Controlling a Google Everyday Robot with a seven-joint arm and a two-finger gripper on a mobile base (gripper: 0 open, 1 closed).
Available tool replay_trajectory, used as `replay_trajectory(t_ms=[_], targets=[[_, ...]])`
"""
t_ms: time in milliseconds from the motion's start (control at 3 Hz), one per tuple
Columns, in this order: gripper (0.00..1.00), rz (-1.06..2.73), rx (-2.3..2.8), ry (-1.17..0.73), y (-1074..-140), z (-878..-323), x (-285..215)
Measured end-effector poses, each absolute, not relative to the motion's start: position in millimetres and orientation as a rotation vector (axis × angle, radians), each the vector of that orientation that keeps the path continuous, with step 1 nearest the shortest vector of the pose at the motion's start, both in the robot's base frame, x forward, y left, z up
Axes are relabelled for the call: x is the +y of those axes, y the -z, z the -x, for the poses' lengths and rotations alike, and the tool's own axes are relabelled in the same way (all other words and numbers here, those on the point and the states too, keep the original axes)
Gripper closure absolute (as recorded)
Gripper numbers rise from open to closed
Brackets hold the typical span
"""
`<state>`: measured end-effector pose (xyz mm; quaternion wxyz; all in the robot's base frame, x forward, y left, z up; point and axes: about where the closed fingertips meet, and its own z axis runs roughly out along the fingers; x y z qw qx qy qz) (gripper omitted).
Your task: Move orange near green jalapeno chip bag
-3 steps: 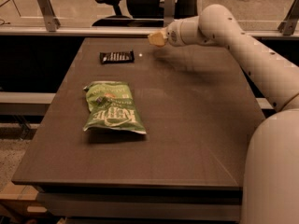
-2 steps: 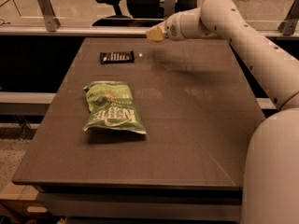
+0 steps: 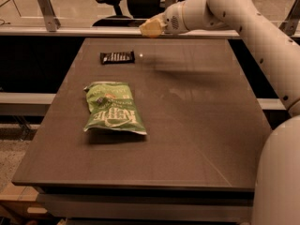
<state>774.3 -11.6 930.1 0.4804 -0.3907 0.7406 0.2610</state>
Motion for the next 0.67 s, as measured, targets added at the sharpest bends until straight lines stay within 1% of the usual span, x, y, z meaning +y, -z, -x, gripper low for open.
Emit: replay_trajectory(t_ms=[667], targets=[[1.00, 1.041, 1.757, -0.685, -953, -710, 11]])
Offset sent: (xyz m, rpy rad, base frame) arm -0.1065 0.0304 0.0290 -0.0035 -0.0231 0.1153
